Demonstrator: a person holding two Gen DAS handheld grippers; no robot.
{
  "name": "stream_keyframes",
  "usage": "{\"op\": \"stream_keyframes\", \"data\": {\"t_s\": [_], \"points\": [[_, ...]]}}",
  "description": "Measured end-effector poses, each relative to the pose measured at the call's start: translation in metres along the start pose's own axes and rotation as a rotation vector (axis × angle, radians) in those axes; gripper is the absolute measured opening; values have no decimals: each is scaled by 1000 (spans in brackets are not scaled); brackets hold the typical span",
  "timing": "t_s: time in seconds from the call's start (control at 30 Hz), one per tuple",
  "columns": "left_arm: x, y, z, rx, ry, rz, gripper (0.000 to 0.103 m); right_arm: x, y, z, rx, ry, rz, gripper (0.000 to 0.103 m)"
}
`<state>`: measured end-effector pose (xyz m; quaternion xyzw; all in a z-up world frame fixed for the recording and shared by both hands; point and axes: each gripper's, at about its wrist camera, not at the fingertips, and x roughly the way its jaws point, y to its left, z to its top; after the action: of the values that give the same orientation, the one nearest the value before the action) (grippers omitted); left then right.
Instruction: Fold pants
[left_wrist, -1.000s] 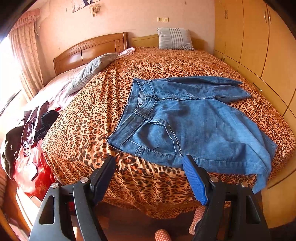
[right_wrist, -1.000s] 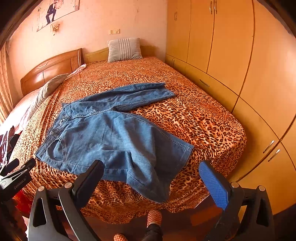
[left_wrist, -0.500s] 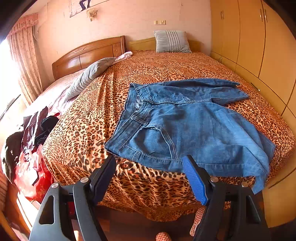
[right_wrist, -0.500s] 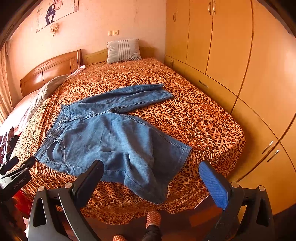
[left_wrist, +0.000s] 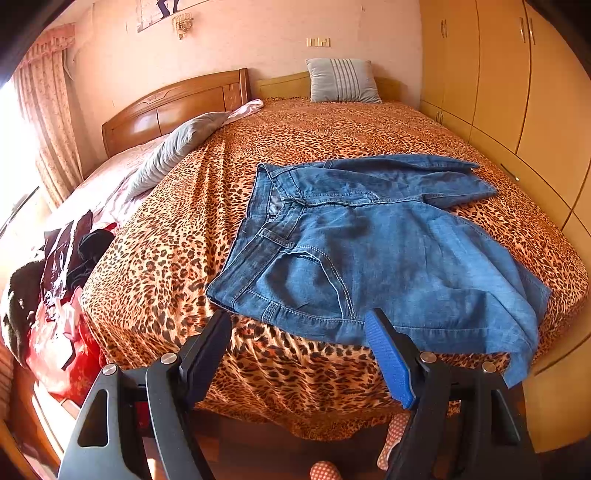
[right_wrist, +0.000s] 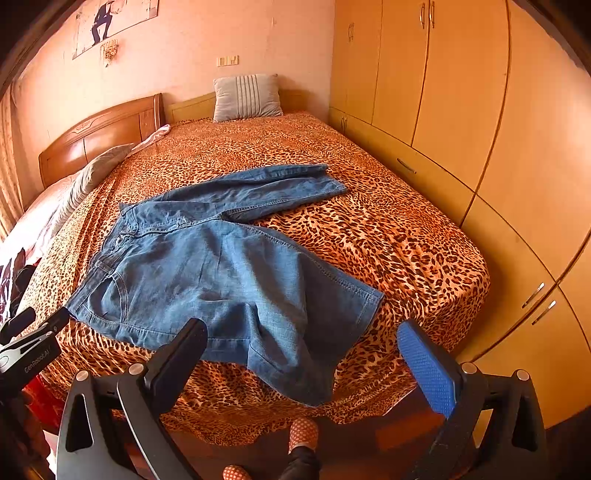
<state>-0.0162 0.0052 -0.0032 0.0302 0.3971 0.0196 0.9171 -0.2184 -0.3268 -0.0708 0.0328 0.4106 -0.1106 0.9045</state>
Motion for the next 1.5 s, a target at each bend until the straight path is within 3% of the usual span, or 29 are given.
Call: {"op": "stream_keyframes", "data": {"t_s": [1.0, 1.2, 1.37, 1.5], "points": [[35, -4, 11, 4, 87, 8, 76, 25, 2, 6, 8, 57, -8, 103], [74, 5, 24, 29, 206, 64, 76, 48, -41, 8, 133, 124, -61, 103], [107, 28, 40, 29, 299, 136, 76, 88, -98, -1, 266, 245, -100, 103], [134, 40, 54, -1, 385, 138, 76, 127, -129, -7, 355, 323, -96, 102]]}}
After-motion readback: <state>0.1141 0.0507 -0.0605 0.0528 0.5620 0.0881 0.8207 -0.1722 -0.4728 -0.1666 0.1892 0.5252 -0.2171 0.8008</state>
